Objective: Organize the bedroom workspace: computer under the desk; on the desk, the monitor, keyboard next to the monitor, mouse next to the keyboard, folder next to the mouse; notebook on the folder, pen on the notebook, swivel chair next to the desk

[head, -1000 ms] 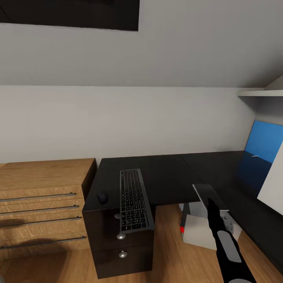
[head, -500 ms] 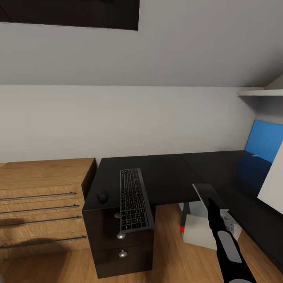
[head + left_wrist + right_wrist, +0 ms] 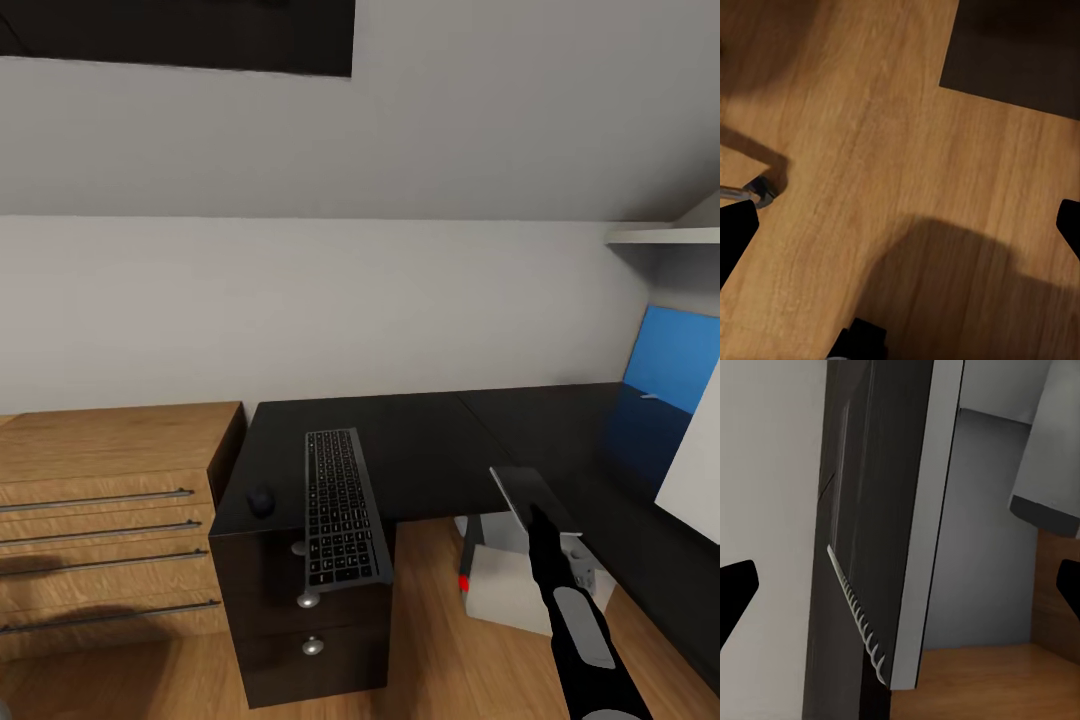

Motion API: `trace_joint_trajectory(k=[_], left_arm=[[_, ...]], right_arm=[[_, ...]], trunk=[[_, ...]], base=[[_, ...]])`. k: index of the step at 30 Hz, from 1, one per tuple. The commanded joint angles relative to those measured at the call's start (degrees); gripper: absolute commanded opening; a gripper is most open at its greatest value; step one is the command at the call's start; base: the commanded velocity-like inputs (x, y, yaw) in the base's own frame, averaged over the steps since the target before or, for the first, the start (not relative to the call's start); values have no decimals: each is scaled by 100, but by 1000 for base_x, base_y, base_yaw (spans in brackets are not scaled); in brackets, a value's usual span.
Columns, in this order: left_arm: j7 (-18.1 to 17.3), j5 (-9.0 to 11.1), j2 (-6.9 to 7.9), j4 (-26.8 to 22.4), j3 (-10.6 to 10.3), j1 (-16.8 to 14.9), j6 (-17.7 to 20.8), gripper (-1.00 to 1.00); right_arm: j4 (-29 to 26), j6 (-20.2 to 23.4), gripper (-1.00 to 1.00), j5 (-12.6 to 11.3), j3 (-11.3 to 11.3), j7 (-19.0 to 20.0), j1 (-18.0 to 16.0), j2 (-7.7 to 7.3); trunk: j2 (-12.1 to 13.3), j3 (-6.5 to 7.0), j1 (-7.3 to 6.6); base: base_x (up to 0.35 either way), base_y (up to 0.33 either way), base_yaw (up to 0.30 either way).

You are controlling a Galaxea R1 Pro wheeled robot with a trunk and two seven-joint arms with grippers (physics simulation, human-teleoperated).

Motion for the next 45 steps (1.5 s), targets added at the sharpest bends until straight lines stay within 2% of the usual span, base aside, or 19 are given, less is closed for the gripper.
trace_joint_trajectory(k=[1,9,22,23,42,45], left_arm=[[44,37,9,-9,-18,-1,16,100],[45,37,14,-3,-21,-1,16,100],[50,26,14,-2,-26,-1,16,100],[51,27,15,-2,-26,-1,16,100],[47,23,7,-5,-37,-1,16,100],[51,24,1,-3,-42,-1,16,100]], right_arm=[[-4,-7,100,-60,-8,6,-3,3],[-4,-7,100,-60,-8,6,-3,2],[-4,17,100,-65,-8,-11,-3,1],[-4,20,-100,-64,-8,-11,-3,1],[-4,20,-100,-63,-7,6,-3,9],[-8,20,-100,-63,6,9,-3,12]], trunk=[[-3,-5,0],[-3,-5,0],[-3,-5,0],[-3,-5,0],[-3,-5,0],[118,49,-66]], base=[[82,0,0],[146,0,0],[7,0,0],[0,0,0],[0,0,0],[0,0,0]])
